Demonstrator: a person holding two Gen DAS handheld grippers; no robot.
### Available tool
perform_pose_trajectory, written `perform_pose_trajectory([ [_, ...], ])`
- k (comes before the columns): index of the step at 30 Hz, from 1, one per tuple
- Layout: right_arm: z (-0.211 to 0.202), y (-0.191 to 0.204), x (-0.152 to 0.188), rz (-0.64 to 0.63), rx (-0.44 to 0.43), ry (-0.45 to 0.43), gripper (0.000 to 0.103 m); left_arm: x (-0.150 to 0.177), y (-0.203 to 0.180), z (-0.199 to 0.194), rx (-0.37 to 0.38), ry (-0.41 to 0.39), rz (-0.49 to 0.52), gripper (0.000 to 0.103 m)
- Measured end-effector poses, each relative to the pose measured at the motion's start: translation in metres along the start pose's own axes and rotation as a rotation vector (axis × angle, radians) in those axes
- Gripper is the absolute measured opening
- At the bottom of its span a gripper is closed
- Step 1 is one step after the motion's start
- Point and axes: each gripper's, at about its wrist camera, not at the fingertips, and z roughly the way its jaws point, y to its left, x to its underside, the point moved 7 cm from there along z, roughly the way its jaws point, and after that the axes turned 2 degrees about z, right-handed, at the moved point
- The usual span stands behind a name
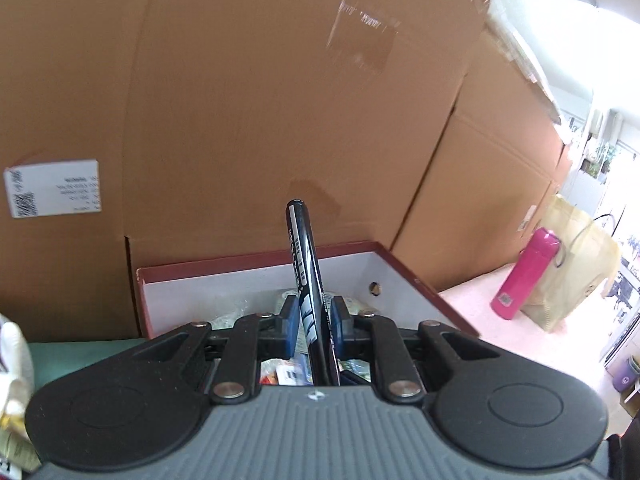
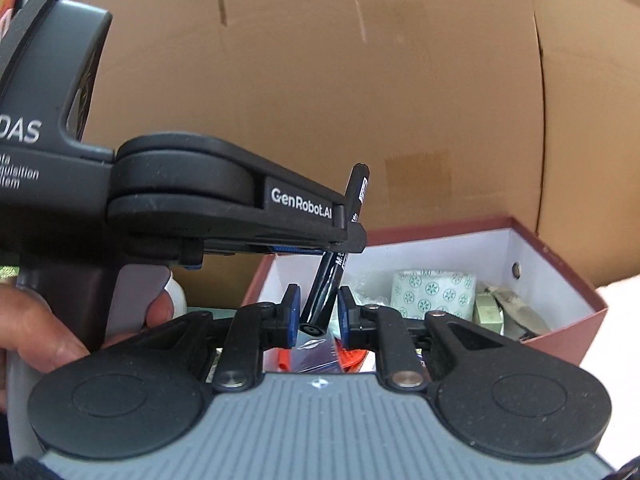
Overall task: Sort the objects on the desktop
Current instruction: 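Carry the black marker into the maroon box and open the right tool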
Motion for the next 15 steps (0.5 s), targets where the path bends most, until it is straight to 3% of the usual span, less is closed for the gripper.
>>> perform_pose_trajectory([
  [9, 0.038, -0.014, 0.014, 0.001, 0.015, 0.064, 0.018, 0.010, 0.016, 0.037, -0.011, 0.075, -0.007, 0.020],
  [10, 0.044, -0.017, 0.014, -0.003, 0.023, 0.065, 0.019, 0.009, 0.018, 0.038, -0.006, 0.082, -0.013, 0.024],
  [12, 0.047, -0.019, 0.015, -0.007, 0.032, 0.066, 0.021, 0.008, 0.021, 0.039, -0.002, 0.083, -0.019, 0.050],
  [13, 0.050, -0.021, 0.015, -0.009, 0.036, 0.067, 0.024, 0.007, 0.022, 0.037, -0.011, 0.073, -0.015, 0.054],
  [14, 0.051, -0.021, 0.015, -0.015, 0.045, 0.067, 0.030, 0.006, 0.022, 0.035, -0.022, 0.060, -0.006, 0.059],
  [15, 0.053, -0.023, 0.015, -0.023, 0.058, 0.068, 0.044, 0.004, 0.022, 0.033, -0.029, 0.048, 0.005, 0.066],
])
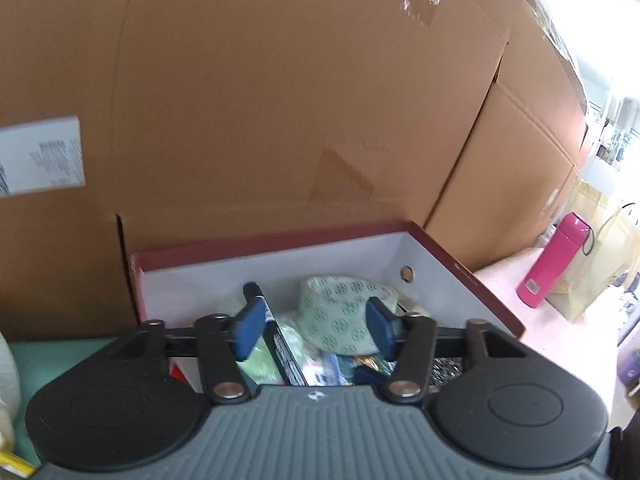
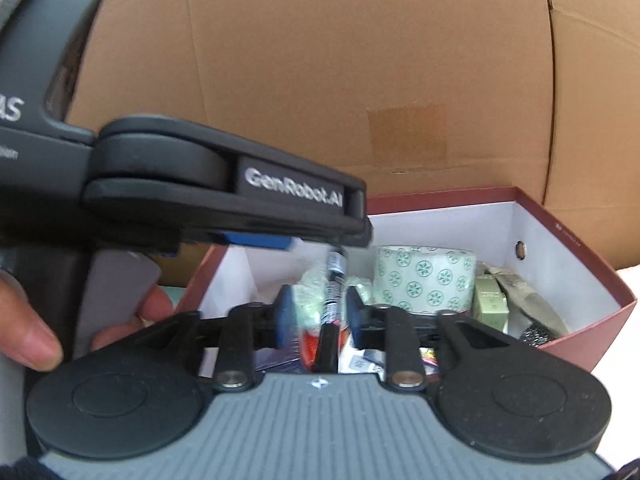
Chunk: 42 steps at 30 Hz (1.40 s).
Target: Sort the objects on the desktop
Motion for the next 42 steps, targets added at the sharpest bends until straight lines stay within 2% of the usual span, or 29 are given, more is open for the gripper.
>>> perform_pose_trajectory([
  [1, -0.004, 0.002, -0.001, -0.008, 0.013, -0.004, 0.049, -0.002, -0.001, -0.002, -0.002, -0.009, 0.007, 0.070],
  [3, -0.007, 0.003, -0.001, -0.020, 0.025, -0.018, 0.054, -0.004, 0.000, -0.007, 0.006, -0.021, 0.012, 0.091],
  [4, -0.004, 0.000, -0.002, -0.022, 0.027, -0.022, 0.055, -0.006, 0.001, -0.009, 0.006, -0.025, 0.015, 0.094],
  [5, -0.006, 0.001, -0.003, -0.027, 0.028, -0.024, 0.062, -0.006, 0.002, -0.012, 0.002, -0.031, 0.018, 0.098],
  [6, -0.008, 0.002, -0.003, -0.034, 0.032, -0.026, 0.074, -0.006, 0.003, -0.014, -0.003, -0.034, 0.020, 0.101],
  [7, -0.009, 0.001, -0.003, -0.038, 0.061, -0.026, 0.081, -0.006, 0.004, -0.016, -0.010, -0.031, 0.024, 0.101],
  [8, -0.009, -0.002, -0.003, -0.042, 0.095, -0.025, 0.093, -0.005, 0.005, -0.017, -0.018, -0.026, 0.025, 0.101],
  [9, -0.011, -0.003, -0.003, -0.045, 0.118, -0.028, 0.100, -0.004, 0.006, -0.019, -0.031, -0.023, 0.023, 0.101],
  [10, -0.013, -0.004, -0.003, -0.044, 0.125, -0.036, 0.102, -0.003, 0.008, -0.022, -0.043, -0.023, 0.020, 0.101],
  [18, -0.037, -0.005, 0.001, -0.027, 0.129, -0.027, 0.101, 0.010, 0.017, -0.039, -0.098, 0.012, -0.009, 0.102],
  [24, -0.064, 0.000, 0.006, -0.024, 0.141, -0.010, 0.101, 0.021, 0.011, -0.057, -0.112, 0.037, 0.012, 0.102],
  [34, -0.111, 0.006, 0.031, -0.017, 0.196, 0.046, 0.101, 0.052, -0.009, -0.112, -0.140, 0.023, 0.041, 0.102],
  [38, -0.130, 0.014, 0.044, -0.055, 0.213, 0.056, 0.101, 0.069, -0.020, -0.132, -0.152, 0.017, 0.041, 0.102],
  [42, -0.146, 0.022, 0.057, -0.058, 0.209, 0.064, 0.101, 0.083, -0.024, -0.150, -0.174, 0.003, 0.037, 0.102],
])
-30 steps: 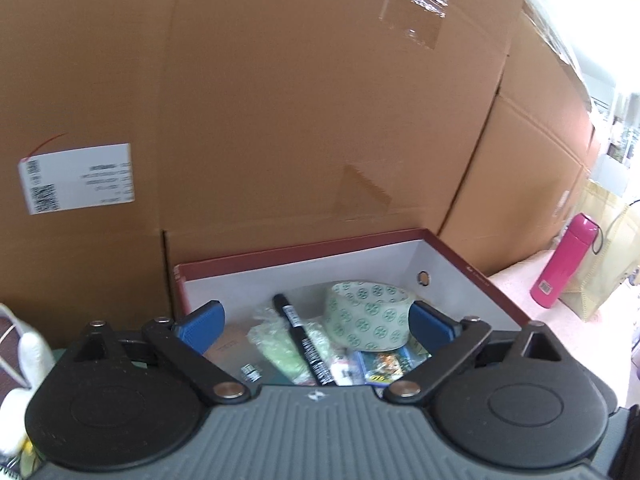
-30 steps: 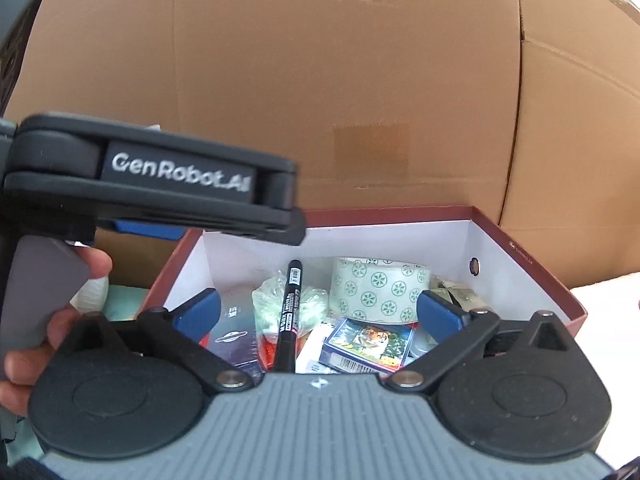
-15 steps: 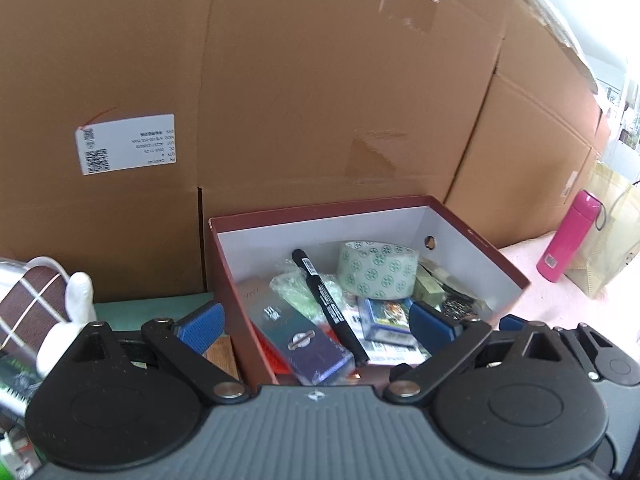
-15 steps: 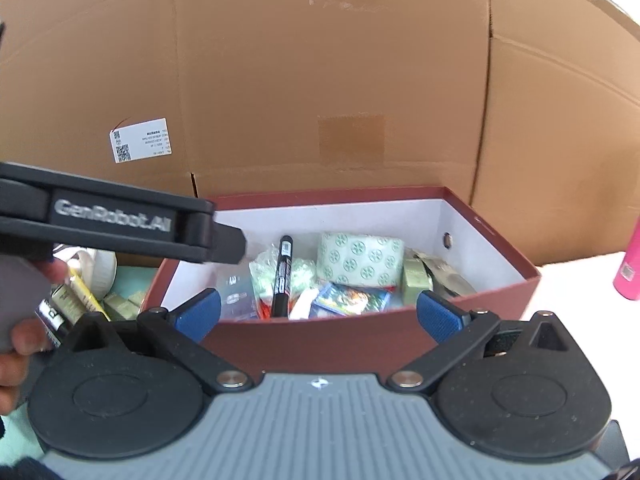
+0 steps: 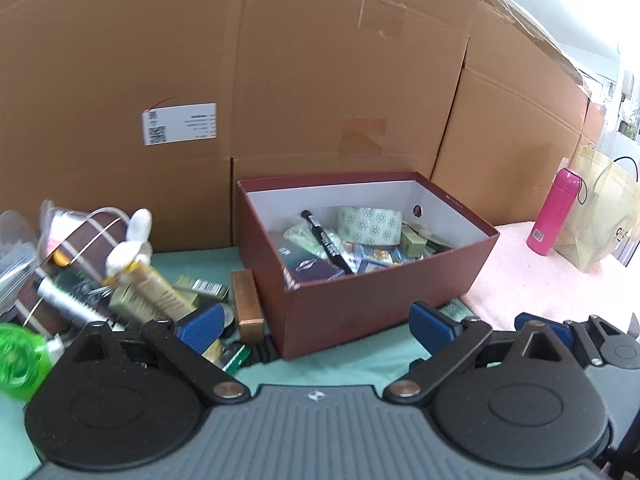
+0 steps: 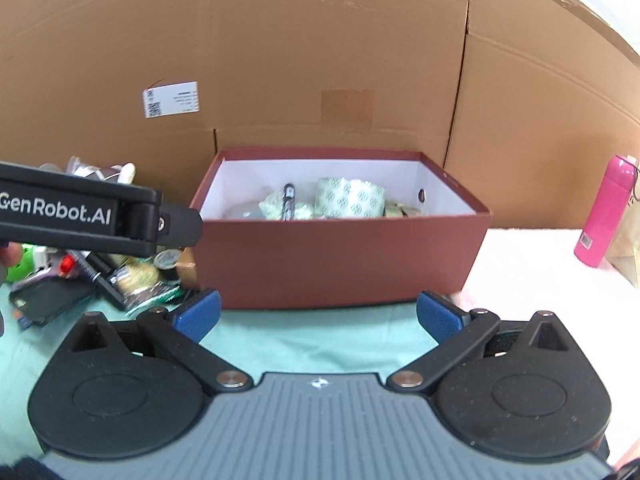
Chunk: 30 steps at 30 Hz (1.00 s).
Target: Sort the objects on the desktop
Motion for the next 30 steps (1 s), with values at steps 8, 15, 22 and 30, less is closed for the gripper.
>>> perform_pose_trajectory([
  [8, -0.024, 0.010, 0.023, -0.019, 0.024, 0.005, 0.101, 0.026, -0.002, -0.028, -0.035, -0.015, 0.022, 0.102],
  [15, -0.037, 0.014, 0.037, -0.011, 0.035, 0.019, 0.101, 0.043, -0.004, -0.040, -0.017, 0.007, 0.008, 0.102],
  [22, -0.042, 0.005, 0.037, 0.003, 0.075, 0.015, 0.101, 0.044, -0.014, -0.040, -0.015, 0.009, 0.023, 0.102],
  [30, -0.036, -0.002, 0.038, 0.011, 0.073, 0.028, 0.101, 0.046, -0.020, -0.033, -0.016, 0.027, 0.030, 0.102],
])
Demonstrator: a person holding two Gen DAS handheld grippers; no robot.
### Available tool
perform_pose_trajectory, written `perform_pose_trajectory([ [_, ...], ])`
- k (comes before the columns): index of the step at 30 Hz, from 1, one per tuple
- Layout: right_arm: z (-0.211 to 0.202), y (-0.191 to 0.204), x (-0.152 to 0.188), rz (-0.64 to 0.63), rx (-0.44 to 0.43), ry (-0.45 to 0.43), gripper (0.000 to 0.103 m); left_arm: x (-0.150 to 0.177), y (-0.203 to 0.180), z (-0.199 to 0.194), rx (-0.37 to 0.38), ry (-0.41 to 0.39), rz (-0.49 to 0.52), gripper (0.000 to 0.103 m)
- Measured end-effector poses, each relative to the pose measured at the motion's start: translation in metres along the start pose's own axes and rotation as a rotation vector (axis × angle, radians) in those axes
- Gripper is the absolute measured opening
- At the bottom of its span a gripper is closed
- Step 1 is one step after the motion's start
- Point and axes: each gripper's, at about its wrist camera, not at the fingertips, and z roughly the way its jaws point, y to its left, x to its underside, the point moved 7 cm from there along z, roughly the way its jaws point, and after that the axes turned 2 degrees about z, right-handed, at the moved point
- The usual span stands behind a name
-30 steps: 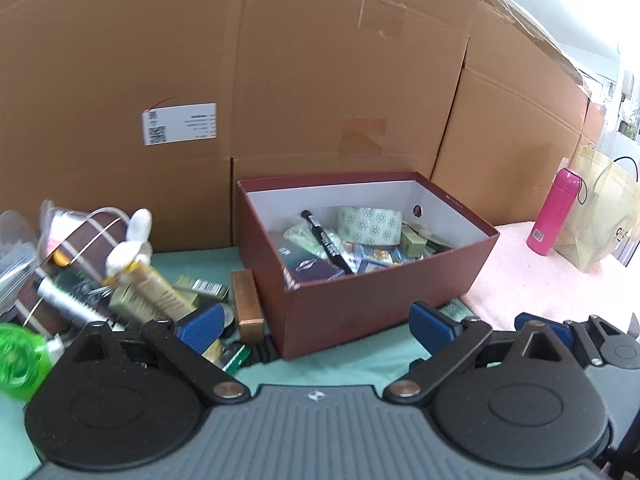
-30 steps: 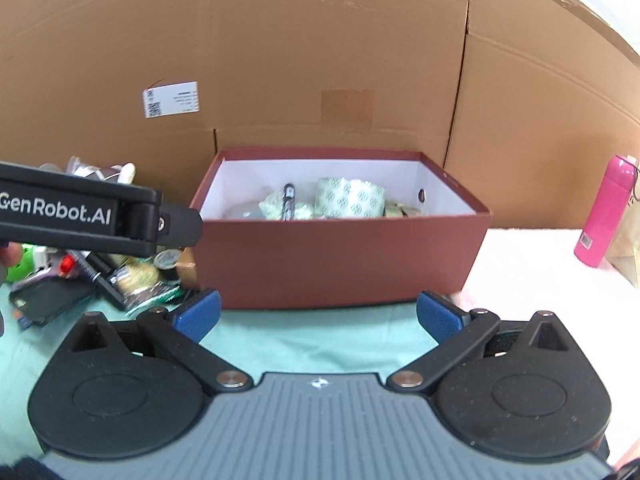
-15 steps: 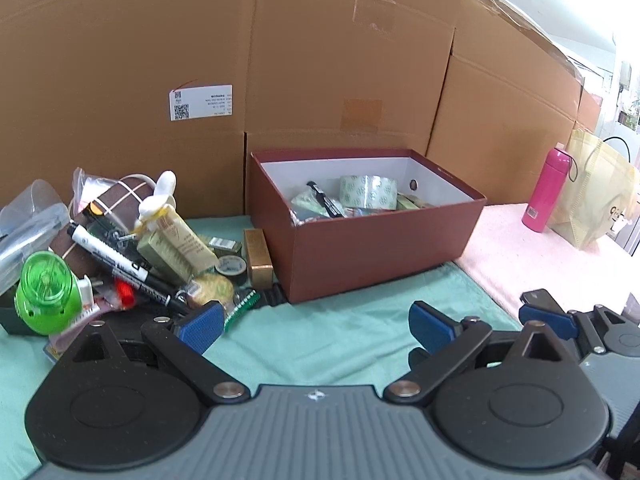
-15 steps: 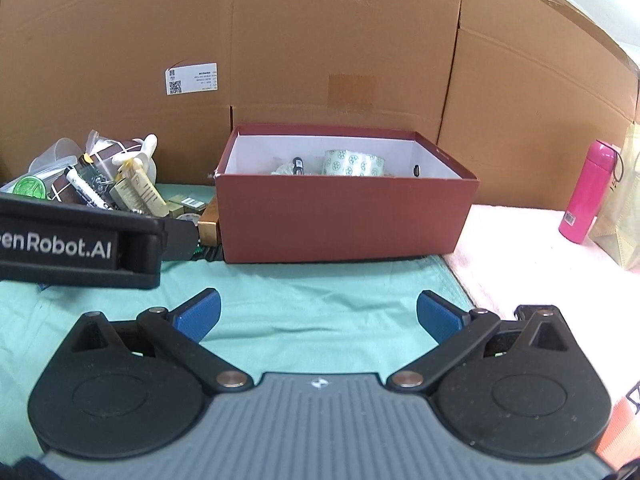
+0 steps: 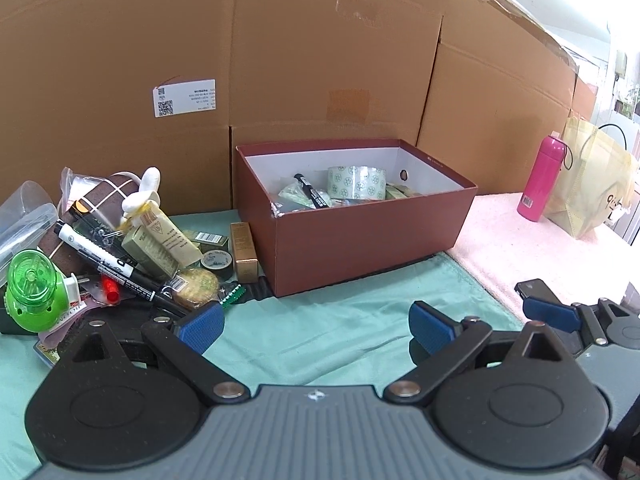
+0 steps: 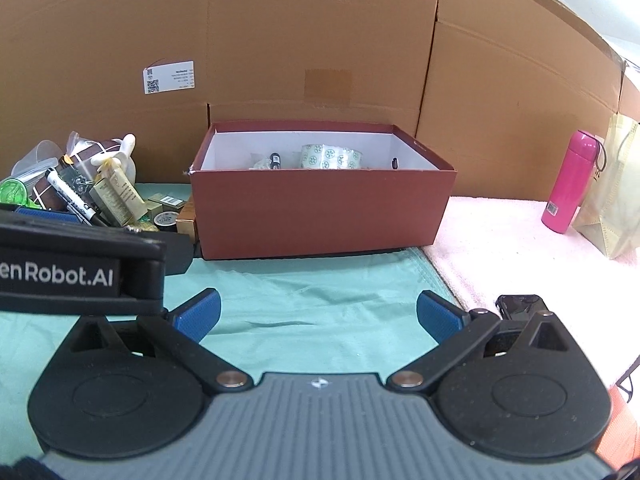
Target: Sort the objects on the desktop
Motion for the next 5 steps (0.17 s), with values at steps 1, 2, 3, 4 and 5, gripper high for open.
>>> perform_pose_trajectory([
  [1, 0.0010, -0.0006, 0.0004, 0.003, -0.002, 0.002, 0.101, 0.0004, -0.0006, 0.0011, 0.001, 0.004, 0.000, 0.102],
  [2, 0.0021, -0.0008, 0.0007, 0.006, -0.003, 0.005, 0.101, 0.0007, -0.0011, 0.0019, 0.003, 0.006, 0.000, 0.102],
  [3, 0.0028, -0.0011, 0.0012, 0.007, -0.003, 0.006, 0.101, 0.0011, -0.0019, 0.0023, 0.004, 0.007, 0.000, 0.102],
  [4, 0.0036, -0.0014, 0.0014, 0.009, -0.003, 0.008, 0.101, 0.0011, -0.0025, 0.0028, 0.004, 0.010, 0.000, 0.102],
  [5, 0.0041, -0.0016, 0.0015, 0.011, -0.003, 0.009, 0.101, 0.0012, -0.0035, 0.0033, 0.005, 0.012, 0.002, 0.102],
])
